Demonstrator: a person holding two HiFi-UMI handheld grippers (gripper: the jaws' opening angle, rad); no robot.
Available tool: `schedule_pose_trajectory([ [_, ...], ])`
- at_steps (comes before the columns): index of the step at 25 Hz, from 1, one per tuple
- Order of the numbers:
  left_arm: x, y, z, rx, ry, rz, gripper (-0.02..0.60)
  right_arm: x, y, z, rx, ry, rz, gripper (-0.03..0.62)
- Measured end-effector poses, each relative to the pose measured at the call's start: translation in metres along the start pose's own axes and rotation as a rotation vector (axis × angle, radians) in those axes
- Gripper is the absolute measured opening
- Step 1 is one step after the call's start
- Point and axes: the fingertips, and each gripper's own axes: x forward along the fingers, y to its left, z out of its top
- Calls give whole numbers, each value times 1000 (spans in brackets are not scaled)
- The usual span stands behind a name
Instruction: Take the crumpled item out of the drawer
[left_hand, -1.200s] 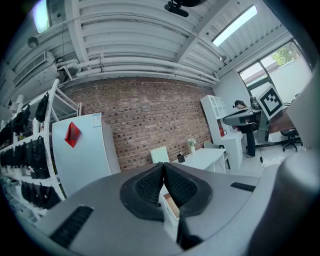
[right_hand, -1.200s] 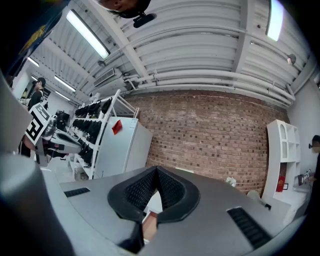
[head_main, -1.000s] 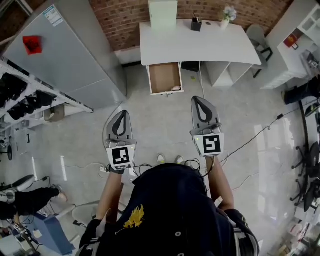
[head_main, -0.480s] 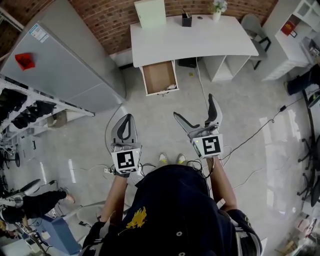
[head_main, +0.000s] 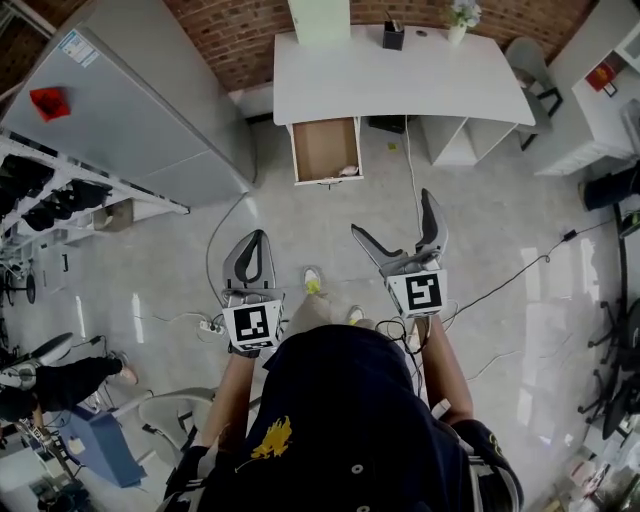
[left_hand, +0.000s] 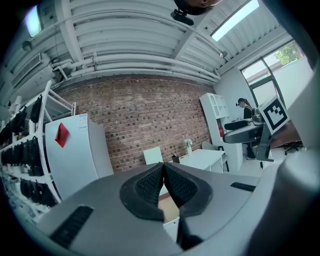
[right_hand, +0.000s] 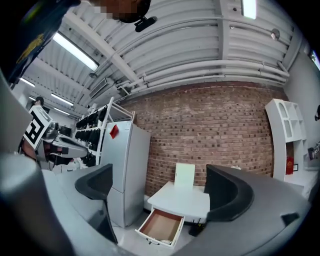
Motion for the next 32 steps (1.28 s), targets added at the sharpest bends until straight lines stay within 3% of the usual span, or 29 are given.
schedule_pose_trajectory([
  [8,78,62,-45,-74,14,18,18,105,0,-22,-85,39,28,575],
  [12,141,116,-73,-198,28,0,18,174,3,-49,-139,140,-4,575],
  [16,207,134,-88,-109,20,-108,18,237,10,-86,-222,283,47,575],
  [18,237,138,-94,-114,7,-164,18,264,9,-111,-287,363,85,574],
  [22,288,141,-95,-118,-29,-186,18,302,-9,-178,-294,514,135,571],
  [26,332,131,-114,-176,8,-191,18,328,-37,-245,-287,641,184,535],
  [29,355,122,-128,-134,44,-191,19,345,-48,-303,-279,722,237,491],
  [32,372,113,-145,-148,81,-178,20,357,-52,-371,-289,818,323,445],
])
